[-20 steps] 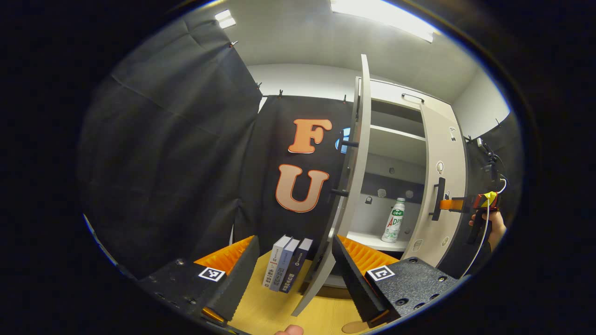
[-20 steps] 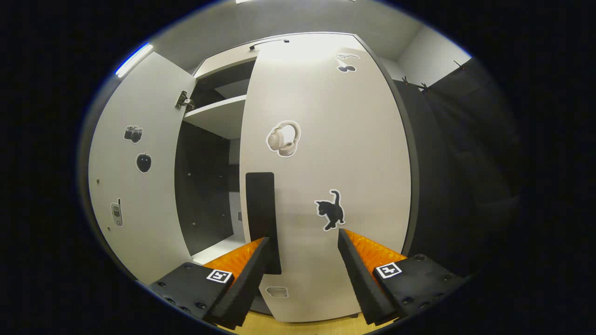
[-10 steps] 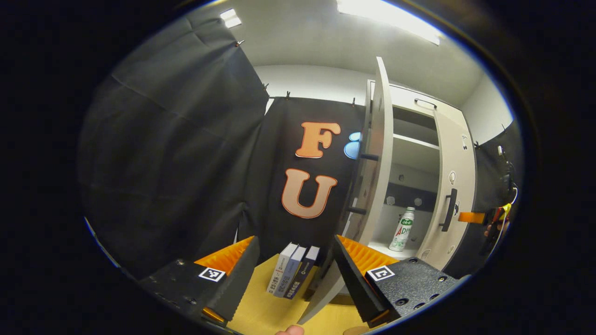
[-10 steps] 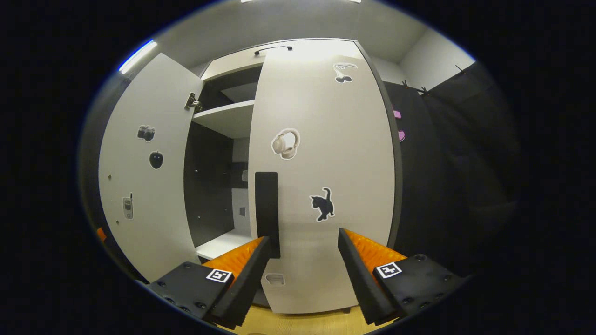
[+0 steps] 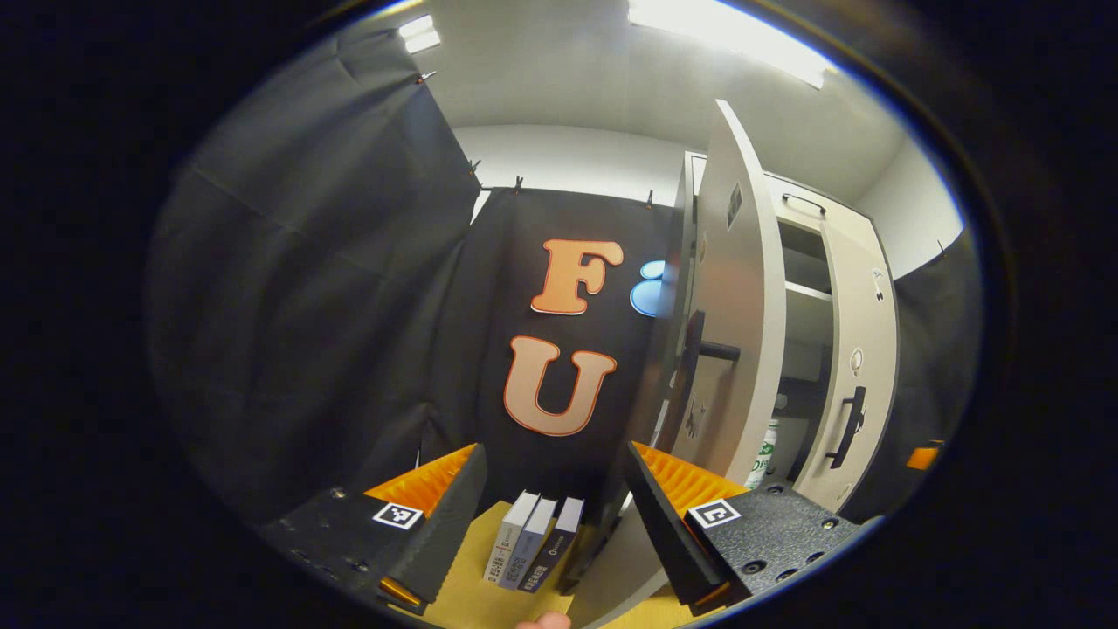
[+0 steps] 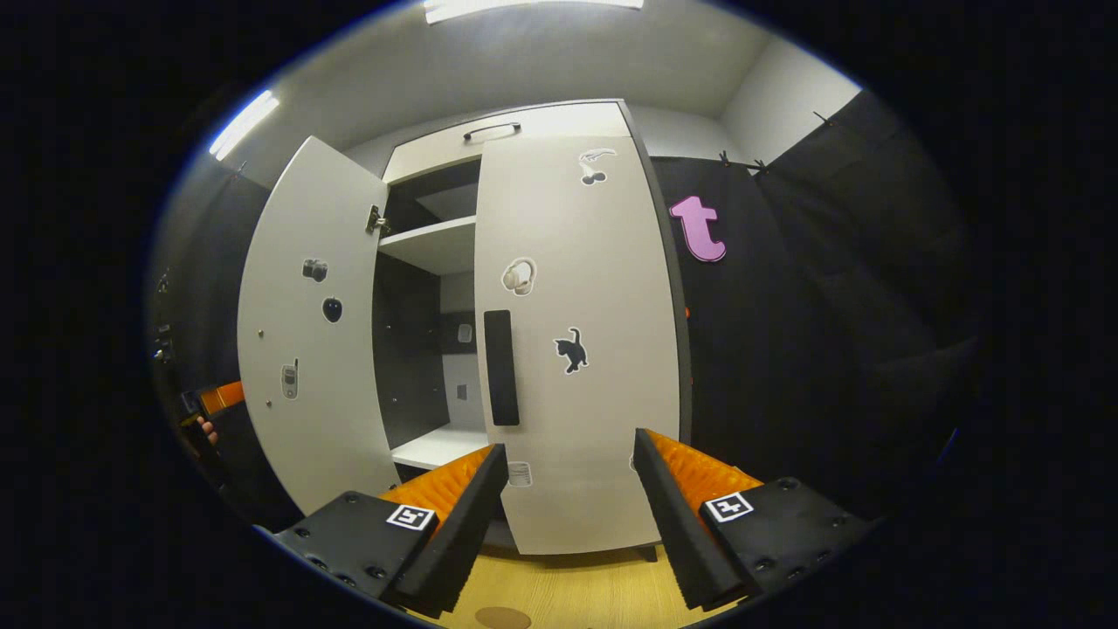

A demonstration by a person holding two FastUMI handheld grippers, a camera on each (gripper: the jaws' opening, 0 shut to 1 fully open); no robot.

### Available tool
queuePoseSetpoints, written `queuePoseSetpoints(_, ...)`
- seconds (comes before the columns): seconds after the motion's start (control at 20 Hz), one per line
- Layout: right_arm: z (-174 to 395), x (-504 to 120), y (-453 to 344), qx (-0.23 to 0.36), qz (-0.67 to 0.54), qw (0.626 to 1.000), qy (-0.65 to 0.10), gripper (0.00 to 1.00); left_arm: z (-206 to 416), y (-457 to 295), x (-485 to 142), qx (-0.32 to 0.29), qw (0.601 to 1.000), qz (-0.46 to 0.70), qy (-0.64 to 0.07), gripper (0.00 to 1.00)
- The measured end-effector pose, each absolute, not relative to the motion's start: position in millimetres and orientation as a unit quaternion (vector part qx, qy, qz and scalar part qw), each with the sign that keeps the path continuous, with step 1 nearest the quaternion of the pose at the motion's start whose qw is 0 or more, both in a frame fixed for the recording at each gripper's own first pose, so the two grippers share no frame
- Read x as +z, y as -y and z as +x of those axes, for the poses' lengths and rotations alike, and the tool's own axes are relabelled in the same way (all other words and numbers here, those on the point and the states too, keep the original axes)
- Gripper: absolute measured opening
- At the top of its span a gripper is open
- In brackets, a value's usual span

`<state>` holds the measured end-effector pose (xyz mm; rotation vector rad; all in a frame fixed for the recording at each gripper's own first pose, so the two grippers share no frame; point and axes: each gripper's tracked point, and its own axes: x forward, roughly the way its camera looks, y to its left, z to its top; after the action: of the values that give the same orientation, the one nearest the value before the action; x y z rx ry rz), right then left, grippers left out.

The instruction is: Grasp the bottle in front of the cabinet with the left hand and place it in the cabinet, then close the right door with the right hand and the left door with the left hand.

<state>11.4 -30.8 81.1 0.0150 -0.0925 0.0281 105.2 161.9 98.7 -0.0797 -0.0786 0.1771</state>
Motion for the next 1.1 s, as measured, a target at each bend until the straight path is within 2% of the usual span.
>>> queuePoseSetpoints(0.15,-0.6,77.4,52.3,-0.004,0.012,0.999,0.045,0.96,104.3,-160.6,102.1,0.096,0.994,-0.031,0.050,0.93)
queuePoseSetpoints(0.2,-4.2,77.0,57.8,-0.011,0.010,0.999,0.044,0.96,105.1,-157.8,102.3,0.093,0.994,-0.023,0.051,0.95)
queuePoseSetpoints(0.5,-12.7,75.9,70.5,-0.022,0.002,0.999,0.044,0.97,103.4,-144.5,107.2,0.094,0.994,0.014,0.052,0.93)
queuePoseSetpoints(1.05,-25.3,82.5,71.5,-0.025,0.003,0.998,0.050,0.97,105.9,-73.4,100.4,0.004,0.999,0.017,0.039,0.93)
queuePoseSetpoints(1.1,-27.3,83.2,72.2,-0.027,0.002,0.998,0.051,0.97,107.8,-65.0,98.5,-0.006,0.999,0.013,0.037,0.89)
